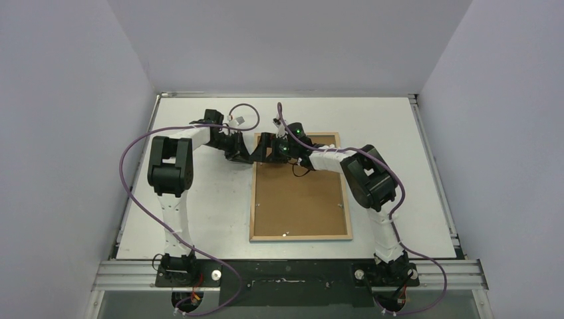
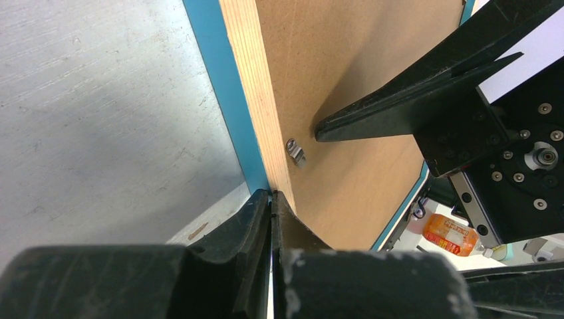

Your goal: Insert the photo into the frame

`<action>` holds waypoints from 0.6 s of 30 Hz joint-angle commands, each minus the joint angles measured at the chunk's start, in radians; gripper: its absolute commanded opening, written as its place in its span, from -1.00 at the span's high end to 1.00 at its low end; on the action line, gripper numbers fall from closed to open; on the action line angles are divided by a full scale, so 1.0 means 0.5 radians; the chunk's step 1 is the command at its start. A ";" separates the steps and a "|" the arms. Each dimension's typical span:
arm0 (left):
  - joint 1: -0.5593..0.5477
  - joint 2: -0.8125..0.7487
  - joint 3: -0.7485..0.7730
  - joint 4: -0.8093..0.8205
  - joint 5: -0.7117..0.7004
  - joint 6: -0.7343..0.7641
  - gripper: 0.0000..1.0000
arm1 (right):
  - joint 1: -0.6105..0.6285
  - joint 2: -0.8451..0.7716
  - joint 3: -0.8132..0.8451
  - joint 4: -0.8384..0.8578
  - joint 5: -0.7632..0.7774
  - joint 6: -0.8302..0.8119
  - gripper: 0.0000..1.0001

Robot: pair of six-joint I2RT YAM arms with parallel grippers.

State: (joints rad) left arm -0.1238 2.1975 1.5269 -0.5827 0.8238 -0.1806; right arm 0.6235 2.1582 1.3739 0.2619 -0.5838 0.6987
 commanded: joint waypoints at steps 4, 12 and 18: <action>-0.010 0.023 0.007 0.095 0.000 -0.017 0.99 | 0.032 0.023 -0.019 0.203 -0.050 0.074 -0.86; -0.014 0.017 -0.007 0.103 0.006 -0.023 1.00 | 0.062 0.056 -0.025 0.239 -0.069 0.117 -0.86; -0.016 0.017 -0.006 0.109 0.010 -0.028 1.00 | 0.065 0.052 -0.055 0.250 -0.072 0.132 -0.86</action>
State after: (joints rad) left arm -0.1249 2.1975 1.5265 -0.5785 0.8234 -0.1925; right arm 0.6498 2.1735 1.3613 0.3386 -0.6113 0.7574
